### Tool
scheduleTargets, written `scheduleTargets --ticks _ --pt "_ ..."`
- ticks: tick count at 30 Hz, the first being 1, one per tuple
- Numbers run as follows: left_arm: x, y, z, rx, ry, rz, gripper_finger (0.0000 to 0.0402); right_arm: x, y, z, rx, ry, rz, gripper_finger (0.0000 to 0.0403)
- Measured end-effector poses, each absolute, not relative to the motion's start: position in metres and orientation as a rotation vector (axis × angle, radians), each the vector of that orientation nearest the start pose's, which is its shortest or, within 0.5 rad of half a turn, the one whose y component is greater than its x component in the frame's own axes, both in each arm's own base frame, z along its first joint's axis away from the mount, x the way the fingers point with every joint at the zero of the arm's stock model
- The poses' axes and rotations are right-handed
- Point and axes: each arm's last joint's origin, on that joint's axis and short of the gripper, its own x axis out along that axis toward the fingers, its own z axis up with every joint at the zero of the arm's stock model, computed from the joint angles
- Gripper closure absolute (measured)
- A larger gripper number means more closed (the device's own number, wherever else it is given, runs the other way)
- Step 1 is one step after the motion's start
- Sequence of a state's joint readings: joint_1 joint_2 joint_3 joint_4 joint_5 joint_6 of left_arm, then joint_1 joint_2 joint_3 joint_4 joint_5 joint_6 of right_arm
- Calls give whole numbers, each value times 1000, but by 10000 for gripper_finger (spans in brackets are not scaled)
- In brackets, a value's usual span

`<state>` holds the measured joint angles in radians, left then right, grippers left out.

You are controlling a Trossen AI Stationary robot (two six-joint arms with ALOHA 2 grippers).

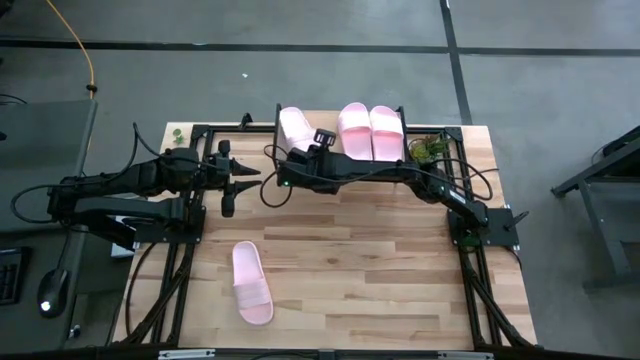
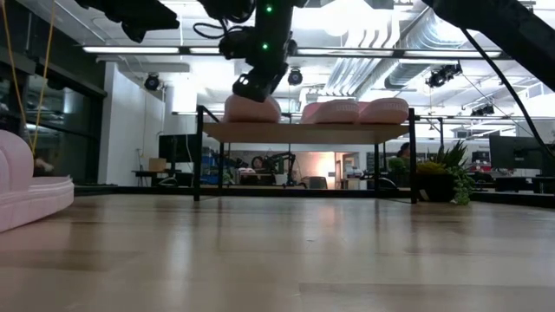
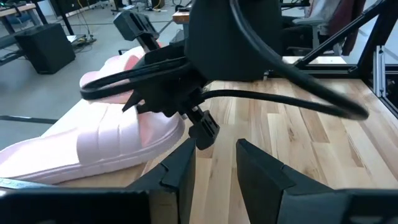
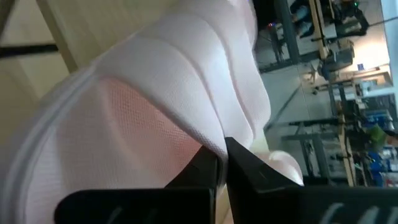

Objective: Pick and place slides into the shelf
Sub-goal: Put the pink slide on the shelf

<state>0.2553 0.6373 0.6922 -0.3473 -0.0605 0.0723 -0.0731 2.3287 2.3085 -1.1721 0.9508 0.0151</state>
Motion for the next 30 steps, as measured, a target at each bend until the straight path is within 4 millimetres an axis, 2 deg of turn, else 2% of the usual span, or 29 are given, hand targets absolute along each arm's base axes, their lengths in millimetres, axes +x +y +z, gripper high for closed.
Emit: scheduleTargets --ticks 13,30 --pt "137 37 306 43 304 302 300 465 -39 269 -502 1127 -993 402" --pt "137 37 306 42 303 303 300 448 -39 268 -478 1189 -1084 403"
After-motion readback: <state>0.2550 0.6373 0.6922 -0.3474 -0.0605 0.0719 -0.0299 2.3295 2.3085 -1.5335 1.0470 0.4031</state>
